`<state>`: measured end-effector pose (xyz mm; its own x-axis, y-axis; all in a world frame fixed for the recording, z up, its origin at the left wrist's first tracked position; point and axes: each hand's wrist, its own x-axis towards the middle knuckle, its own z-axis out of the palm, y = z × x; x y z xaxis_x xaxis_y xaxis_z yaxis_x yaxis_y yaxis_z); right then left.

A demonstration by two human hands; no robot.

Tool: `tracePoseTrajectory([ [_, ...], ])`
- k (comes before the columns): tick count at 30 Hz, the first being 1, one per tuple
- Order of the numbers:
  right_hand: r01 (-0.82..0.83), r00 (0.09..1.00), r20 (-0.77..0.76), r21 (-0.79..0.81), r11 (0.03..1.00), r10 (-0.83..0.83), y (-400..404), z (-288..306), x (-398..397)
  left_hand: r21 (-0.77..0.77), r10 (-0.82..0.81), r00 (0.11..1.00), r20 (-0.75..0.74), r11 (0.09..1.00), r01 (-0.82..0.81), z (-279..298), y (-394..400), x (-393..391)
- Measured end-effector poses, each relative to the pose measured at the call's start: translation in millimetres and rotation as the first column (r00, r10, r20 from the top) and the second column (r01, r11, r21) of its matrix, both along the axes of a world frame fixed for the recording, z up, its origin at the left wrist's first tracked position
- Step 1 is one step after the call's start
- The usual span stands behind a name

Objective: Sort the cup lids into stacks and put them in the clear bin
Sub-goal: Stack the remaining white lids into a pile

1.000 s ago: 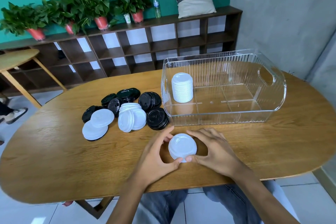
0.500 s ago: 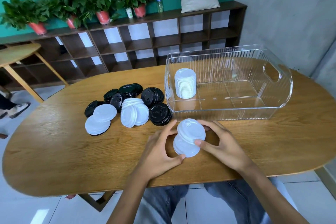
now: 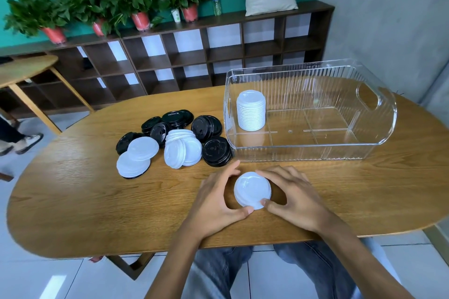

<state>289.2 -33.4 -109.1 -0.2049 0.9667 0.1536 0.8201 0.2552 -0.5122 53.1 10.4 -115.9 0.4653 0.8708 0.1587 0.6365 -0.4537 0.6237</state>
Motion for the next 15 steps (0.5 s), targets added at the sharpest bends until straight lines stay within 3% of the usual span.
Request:
tracePoseTrajectory([
  [6,-0.013,0.999,0.039,0.014,1.0,0.012,1.8,-5.2,0.1,-0.016,0.021,0.997,0.072,1.0,-0.02,0.3,0.5,-1.0],
  [15,-0.016,0.993,0.117,0.048,0.999,0.011,1.7,-7.5,-2.0,-0.011,0.021,0.999,0.049,1.0,-0.02,-2.8,1.9,-1.1],
])
